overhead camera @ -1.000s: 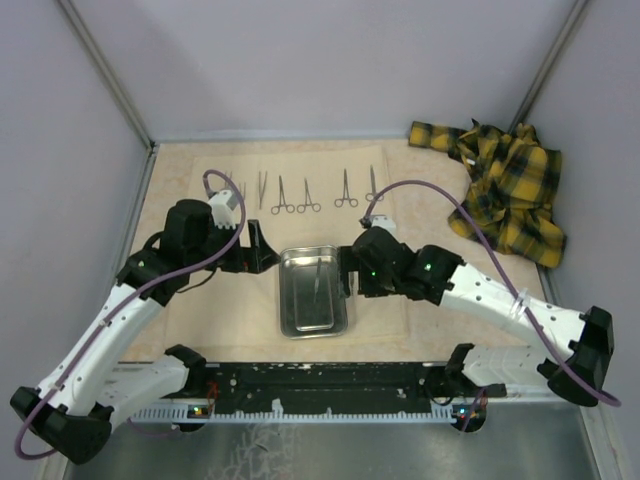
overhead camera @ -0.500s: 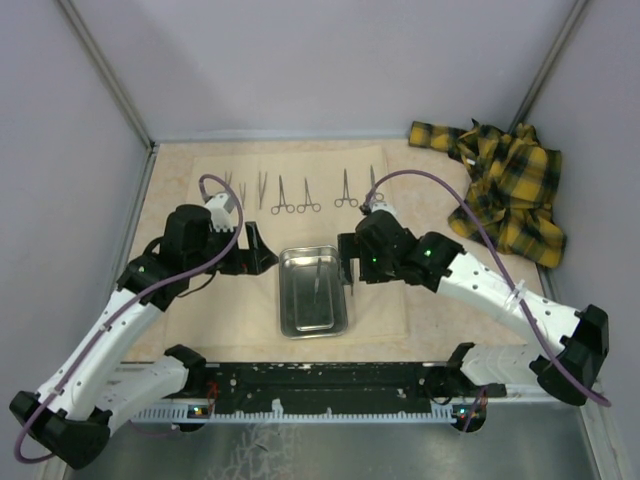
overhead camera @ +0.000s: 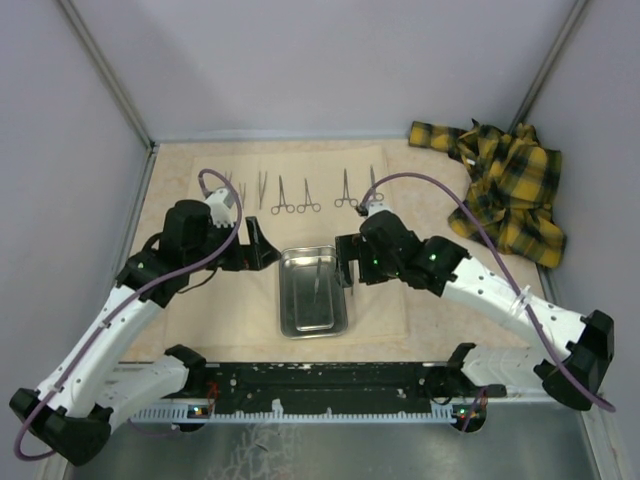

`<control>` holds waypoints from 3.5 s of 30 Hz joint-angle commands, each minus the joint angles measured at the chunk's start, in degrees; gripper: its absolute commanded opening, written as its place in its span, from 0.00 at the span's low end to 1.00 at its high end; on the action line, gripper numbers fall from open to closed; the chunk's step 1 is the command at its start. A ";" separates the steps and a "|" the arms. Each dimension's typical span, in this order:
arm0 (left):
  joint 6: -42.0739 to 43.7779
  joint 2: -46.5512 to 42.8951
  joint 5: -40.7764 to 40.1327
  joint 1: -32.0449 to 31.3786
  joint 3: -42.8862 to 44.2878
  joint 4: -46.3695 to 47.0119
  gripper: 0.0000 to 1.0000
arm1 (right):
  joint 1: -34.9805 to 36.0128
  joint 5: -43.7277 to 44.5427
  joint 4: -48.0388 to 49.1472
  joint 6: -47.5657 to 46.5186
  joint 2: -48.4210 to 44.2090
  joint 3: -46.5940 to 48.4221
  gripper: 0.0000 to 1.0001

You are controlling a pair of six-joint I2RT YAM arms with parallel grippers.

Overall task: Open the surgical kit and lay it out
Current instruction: Pick up the medical item from the container.

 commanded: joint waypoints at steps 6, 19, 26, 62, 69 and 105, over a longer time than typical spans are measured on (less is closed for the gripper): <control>0.14 -3.93 4.41 -0.23 0.56 2.52 0.99 | -0.13 -0.80 -2.73 3.91 6.29 8.68 0.90; 1.21 -12.68 7.23 -0.19 -0.85 -0.28 0.99 | 0.67 -6.01 4.43 10.98 12.81 6.65 0.79; 0.78 -15.64 7.03 -0.21 -1.50 -0.02 0.99 | 4.37 -2.70 2.12 13.39 19.45 10.71 0.68; 2.13 -22.68 5.70 -0.16 2.34 -3.81 0.99 | 14.14 15.82 -8.38 30.53 38.57 20.49 0.33; 2.86 -23.67 5.55 -0.16 3.23 -3.38 0.99 | 14.22 17.02 -6.16 31.31 40.05 19.15 0.32; 3.54 -25.11 4.09 -0.16 3.54 -2.17 0.99 | 12.72 18.05 1.02 29.07 44.57 14.35 0.19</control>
